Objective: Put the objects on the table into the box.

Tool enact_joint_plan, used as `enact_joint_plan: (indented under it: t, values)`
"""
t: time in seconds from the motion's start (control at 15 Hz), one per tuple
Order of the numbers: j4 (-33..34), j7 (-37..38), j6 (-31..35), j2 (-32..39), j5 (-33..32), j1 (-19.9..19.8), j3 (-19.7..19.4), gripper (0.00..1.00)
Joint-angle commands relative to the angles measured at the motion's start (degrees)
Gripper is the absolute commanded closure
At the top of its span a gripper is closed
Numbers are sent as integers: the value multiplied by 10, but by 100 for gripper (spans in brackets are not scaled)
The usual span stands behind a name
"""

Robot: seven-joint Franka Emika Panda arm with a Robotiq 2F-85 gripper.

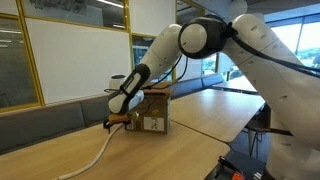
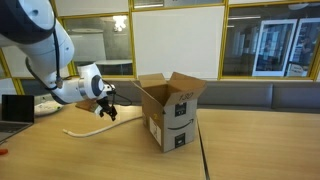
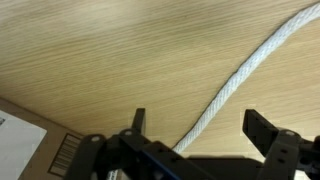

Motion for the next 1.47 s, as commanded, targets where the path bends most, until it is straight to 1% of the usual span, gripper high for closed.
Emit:
enact_joint_plan:
  t: [0.0, 0.4, 0.6, 1.2, 1.4]
  values:
    - [102, 19, -37, 64, 33, 3, 6, 0]
    - [210, 34, -56, 151, 69, 3, 16, 0]
    - [271, 49, -75, 201, 70, 10, 10, 0]
    - [488, 83, -195, 344, 59, 18, 7, 0]
    - [538, 86, -227, 372, 59, 18, 7, 0]
